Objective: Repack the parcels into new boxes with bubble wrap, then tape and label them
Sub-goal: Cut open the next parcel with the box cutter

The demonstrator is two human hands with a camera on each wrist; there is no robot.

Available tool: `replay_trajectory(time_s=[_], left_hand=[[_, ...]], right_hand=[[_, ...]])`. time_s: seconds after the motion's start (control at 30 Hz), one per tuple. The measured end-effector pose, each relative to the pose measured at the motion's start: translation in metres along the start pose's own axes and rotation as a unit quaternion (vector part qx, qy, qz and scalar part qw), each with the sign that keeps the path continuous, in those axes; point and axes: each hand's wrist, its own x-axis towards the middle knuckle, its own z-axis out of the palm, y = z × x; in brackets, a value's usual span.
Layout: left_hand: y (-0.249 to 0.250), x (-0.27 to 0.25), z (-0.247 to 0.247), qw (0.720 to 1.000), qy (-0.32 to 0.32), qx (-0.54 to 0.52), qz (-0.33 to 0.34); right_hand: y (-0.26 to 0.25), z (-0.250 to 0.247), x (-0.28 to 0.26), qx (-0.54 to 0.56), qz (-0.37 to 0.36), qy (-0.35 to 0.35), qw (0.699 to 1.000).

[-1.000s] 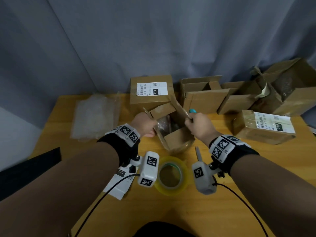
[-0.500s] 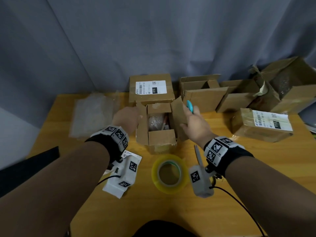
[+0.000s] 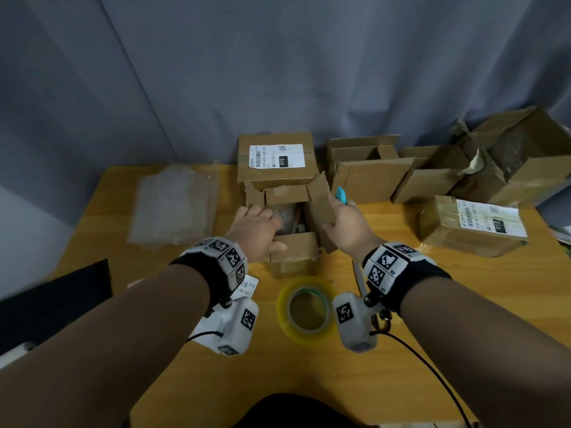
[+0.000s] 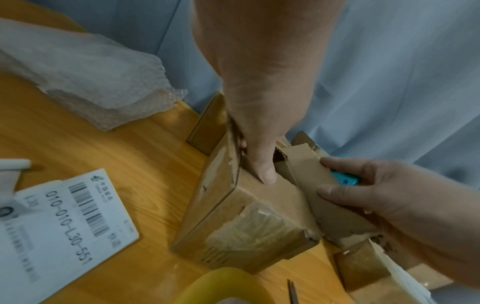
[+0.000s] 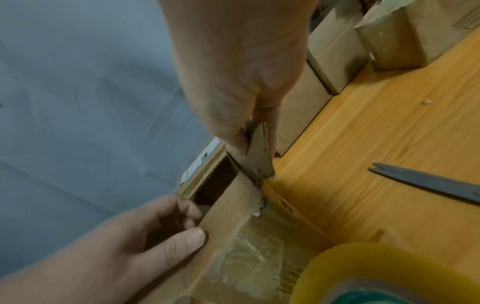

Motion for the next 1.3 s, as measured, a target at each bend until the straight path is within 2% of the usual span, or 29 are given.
replay_trajectory(time_s=[0.13, 0.23, 0.33, 0.4, 0.5, 0.6, 0.67, 0.77, 0.83, 0.97, 1.1, 1.2, 1.27, 1.3], left_hand=[[0.006, -0.003, -0.002, 0.999, -0.033, -0.008, 0.033], [0.007, -0.007, -0.008, 0.997, 0.014, -0.044, 0.066], [0.005, -0.015, -0.011, 0.991, 0.03, -0.015, 0.131], [0.001, -0.018, -0.011, 0.986, 0.006, 0.031, 0.161], [-0.01, -0.017, -0.011, 0.984, -0.022, 0.04, 0.173], [-0.022, -0.02, -0.014, 0.98, -0.038, 0.024, 0.192], [-0.025, -0.024, -0.015, 0.978, -0.043, 0.065, 0.194], [-0.025, -0.024, -0.016, 0.978, -0.045, 0.086, 0.185], [-0.03, -0.02, -0.016, 0.98, -0.058, 0.091, 0.17], [-0.036, -0.016, -0.018, 0.986, -0.073, 0.098, 0.114], [-0.017, -0.012, -0.021, 0.997, -0.032, -0.068, -0.002], [-0.007, -0.005, -0.018, 0.997, -0.063, -0.022, -0.046], [-0.008, -0.004, -0.017, 0.992, -0.087, -0.031, -0.085], [-0.008, -0.003, -0.014, 0.99, -0.092, -0.043, -0.098]], right_hand=[[0.007, 0.0, 0.002, 0.062, 0.041, 0.004, 0.997], [0.016, 0.002, 0.005, 0.108, 0.069, 0.016, 0.992], [0.02, 0.003, 0.004, 0.121, 0.091, 0.016, 0.988], [0.019, 0.0, 0.002, 0.084, 0.096, 0.003, 0.992], [0.012, -0.01, -0.003, -0.073, 0.054, 0.026, 0.996], [0.006, -0.017, 0.001, -0.203, 0.008, 0.035, 0.978], [-0.001, -0.019, 0.006, -0.233, 0.012, 0.0, 0.972], [-0.014, -0.021, 0.016, -0.253, 0.054, -0.099, 0.961], [-0.02, -0.02, 0.023, -0.282, 0.068, -0.124, 0.949], [-0.014, -0.015, 0.027, -0.253, 0.075, -0.055, 0.963], [-0.004, -0.015, 0.022, -0.21, 0.064, -0.012, 0.975], [0.006, -0.019, 0.028, -0.09, 0.072, 0.02, 0.993], [0.018, -0.022, 0.033, 0.056, 0.087, 0.011, 0.995], [0.024, -0.023, 0.031, 0.149, 0.102, -0.002, 0.984]])
